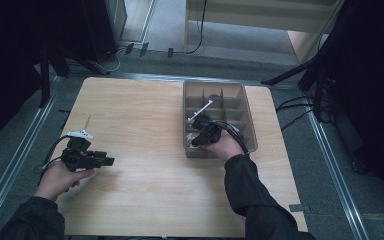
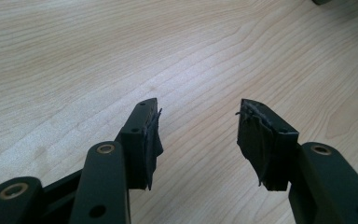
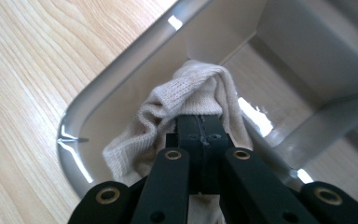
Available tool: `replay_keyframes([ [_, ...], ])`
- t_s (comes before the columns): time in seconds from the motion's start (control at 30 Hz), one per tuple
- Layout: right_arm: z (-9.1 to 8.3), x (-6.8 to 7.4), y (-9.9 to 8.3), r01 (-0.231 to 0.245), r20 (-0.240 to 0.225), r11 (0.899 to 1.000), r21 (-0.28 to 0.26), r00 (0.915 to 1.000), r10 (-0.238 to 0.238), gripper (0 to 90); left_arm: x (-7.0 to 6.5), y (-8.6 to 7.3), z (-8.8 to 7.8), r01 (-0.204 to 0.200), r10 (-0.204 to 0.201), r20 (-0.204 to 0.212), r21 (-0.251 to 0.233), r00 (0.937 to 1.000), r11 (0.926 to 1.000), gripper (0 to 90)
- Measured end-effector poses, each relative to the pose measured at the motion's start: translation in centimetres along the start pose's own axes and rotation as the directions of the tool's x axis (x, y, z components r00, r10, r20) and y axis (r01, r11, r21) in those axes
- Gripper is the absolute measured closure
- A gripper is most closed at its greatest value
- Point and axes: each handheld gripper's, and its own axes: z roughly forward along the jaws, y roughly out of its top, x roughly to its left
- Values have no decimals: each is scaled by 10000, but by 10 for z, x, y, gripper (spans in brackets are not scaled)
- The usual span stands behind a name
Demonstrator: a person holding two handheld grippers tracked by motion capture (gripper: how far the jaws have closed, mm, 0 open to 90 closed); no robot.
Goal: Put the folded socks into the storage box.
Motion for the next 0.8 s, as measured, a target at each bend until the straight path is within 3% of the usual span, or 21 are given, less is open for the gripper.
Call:
replay_keyframes([
  [0.2,-19,-3,-3,-251,-34,9974,-677,9997,250,892,-1,1,1,-40,40,-19,-10,10000,10000,475],
  [0.33,-35,-5,-6,-490,-30,9896,-1355,9988,490,887,-2,1,0,-53,53,-10,-75,10000,10000,473],
  [0.8,-54,-2,-21,-504,45,9766,-2093,9986,525,790,-8,4,5,-233,233,21,-12,9997,9997,458],
])
